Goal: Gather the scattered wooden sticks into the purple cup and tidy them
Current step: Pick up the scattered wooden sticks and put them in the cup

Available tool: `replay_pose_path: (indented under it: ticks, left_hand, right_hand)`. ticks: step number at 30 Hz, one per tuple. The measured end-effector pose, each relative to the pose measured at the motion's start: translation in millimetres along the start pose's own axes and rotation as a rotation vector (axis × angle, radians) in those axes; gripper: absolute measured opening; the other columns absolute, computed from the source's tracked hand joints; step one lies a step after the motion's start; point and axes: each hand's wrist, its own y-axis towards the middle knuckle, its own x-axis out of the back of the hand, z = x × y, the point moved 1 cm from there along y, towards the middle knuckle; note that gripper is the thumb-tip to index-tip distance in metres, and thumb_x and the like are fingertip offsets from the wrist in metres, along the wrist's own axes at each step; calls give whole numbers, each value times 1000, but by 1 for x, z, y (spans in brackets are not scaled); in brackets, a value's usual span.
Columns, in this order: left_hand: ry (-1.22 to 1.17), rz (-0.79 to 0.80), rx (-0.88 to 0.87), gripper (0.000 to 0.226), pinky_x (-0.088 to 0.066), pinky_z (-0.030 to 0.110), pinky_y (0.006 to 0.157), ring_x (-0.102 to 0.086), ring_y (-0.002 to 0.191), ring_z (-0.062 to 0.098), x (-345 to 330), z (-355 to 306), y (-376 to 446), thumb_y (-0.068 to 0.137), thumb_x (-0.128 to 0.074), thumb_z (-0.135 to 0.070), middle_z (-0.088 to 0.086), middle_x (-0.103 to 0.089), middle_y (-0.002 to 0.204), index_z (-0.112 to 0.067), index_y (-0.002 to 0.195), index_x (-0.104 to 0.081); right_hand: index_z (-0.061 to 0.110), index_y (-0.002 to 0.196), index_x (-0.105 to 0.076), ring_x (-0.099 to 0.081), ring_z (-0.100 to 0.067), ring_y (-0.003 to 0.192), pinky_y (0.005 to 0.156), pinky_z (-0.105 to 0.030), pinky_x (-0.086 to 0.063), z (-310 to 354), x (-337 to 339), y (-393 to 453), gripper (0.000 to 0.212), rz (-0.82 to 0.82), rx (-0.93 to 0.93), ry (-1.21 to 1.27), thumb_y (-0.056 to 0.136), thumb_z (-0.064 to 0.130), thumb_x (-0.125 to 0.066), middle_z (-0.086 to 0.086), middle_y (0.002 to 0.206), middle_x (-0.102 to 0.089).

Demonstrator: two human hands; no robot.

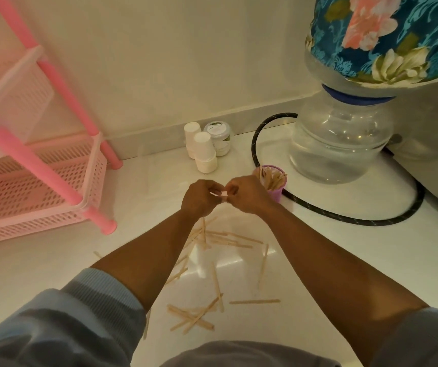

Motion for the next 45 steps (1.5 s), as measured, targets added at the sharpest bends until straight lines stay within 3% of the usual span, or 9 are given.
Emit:
replay_pose_path:
  ticks: [5,10,13,22,27,31,36,40,45]
  left_hand:
    - [173,75,76,39,-46,23,75,-61,97,11,13,48,-16,80,-79,-37,-5,-65,113,-24,115,-67]
    - [275,203,192,66,-44,29,94,-54,115,18,27,90,-32,70,-83,-50,-3,-56,126,-23,126,-59]
    - [287,264,205,80,-46,34,97,-52,118,20,30,108,-44,59,-88,-53,-3,-51,125,-26,127,-57]
    - [193,315,104,71,-49,29,88,-57,102,18,32,135,-67,62,-91,-36,1,-53,115,-24,124,-58]
    - [43,134,136,57,-50,24,80,-61,89,9,45,147,-85,62,-91,-37,-2,-57,111,-30,111,-63]
    - [147,-111,226,45,-49,30,87,-57,102,13,62,160,-105,68,-84,-49,-1,-53,114,-30,103,-62]
    - [353,-194,646,95,-44,45,97,-41,126,31,78,174,-131,68,-68,-73,12,-43,129,-8,134,-44]
    - [289,-186,837,111,-40,49,104,-34,133,33,79,190,-143,65,-68,-77,15,-36,137,-2,140,-34]
    - [272,-132,749,117,-41,46,104,-38,130,34,77,200,-146,59,-74,-76,14,-37,135,-4,142,-33]
  right_hand:
    - [13,127,-60,-53,-22,120,97,-32,-45,-8,-37,-4,47,183,-8,-209,85,32,-68,-5,129,-59]
    - [10,132,-51,-44,-29,125,100,-37,-43,-15,-64,-11,61,237,-58,-286,83,42,-65,-12,135,-44]
    - [9,134,-46,-38,-29,124,98,-39,-45,-17,-77,-17,65,233,-20,-367,84,46,-62,-11,134,-40]
    - [13,140,-40,-34,-22,129,102,-32,-39,8,-110,-33,57,383,241,-290,89,24,-61,-3,139,-39]
    - [10,126,-54,-47,-23,123,101,-35,-43,16,-117,-33,43,438,258,-234,86,21,-62,-5,132,-48]
    - [11,133,-47,-39,-23,125,101,-35,-42,18,-115,-35,65,273,162,-289,82,46,-66,-5,133,-42]
    - [6,120,-51,-41,-26,116,92,-38,-45,22,-121,-37,76,349,75,-472,72,62,-69,-8,124,-38]
    - [5,118,-52,-46,-26,112,86,-34,-46,30,-131,-37,56,444,111,-428,79,40,-72,-10,125,-38]
    - [7,93,-54,-49,-23,100,73,-24,-35,41,-140,-37,7,479,175,-400,87,11,-57,-7,107,-44]
